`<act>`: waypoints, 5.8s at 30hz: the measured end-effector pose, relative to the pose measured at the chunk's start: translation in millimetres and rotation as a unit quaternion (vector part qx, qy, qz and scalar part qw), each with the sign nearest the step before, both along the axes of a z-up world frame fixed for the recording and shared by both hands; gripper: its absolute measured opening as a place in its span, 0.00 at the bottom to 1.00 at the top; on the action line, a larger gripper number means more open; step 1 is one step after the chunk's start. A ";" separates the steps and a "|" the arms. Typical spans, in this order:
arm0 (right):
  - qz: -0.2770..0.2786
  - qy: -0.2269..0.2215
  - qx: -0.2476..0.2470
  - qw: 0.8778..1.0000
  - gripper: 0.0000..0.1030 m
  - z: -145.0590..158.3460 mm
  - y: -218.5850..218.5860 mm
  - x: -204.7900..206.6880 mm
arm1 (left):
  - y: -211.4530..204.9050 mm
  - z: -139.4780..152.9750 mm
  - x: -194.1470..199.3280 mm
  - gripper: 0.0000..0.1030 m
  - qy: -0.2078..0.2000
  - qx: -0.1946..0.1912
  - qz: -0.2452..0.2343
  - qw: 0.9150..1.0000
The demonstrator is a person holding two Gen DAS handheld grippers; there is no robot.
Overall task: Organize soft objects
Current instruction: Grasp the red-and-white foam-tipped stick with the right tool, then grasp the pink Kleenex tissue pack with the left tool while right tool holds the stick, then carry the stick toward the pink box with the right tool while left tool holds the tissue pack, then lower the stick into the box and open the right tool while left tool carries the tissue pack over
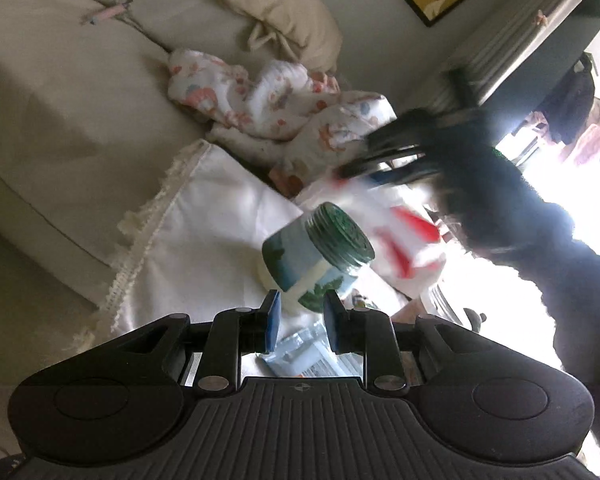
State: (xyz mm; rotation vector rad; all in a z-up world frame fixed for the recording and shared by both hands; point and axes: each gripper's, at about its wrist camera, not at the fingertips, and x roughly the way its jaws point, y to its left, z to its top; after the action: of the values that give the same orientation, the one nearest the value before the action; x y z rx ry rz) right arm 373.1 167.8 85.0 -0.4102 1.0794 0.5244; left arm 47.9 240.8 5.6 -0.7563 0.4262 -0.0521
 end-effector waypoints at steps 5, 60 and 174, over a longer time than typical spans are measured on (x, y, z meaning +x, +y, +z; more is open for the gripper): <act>0.011 -0.107 0.063 0.992 0.27 108.6 -55.6 -64.2 | -3.0 5.4 -2.0 0.25 -0.001 0.017 0.008 1.000; -0.047 -0.176 0.221 0.958 0.28 41.2 -401.1 -302.8 | -206.1 22.2 169.9 0.57 0.191 0.423 -0.131 0.876; -0.217 -0.137 0.220 0.941 0.28 66.8 -450.8 -158.2 | -322.8 64.5 165.6 0.55 0.042 0.291 -0.312 0.903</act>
State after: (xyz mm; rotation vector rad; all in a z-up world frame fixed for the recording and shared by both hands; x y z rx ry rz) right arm 214.8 -283.0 151.8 0.1488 0.7228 0.2874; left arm 213.5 -82.0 70.1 -0.0072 0.7140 -0.4743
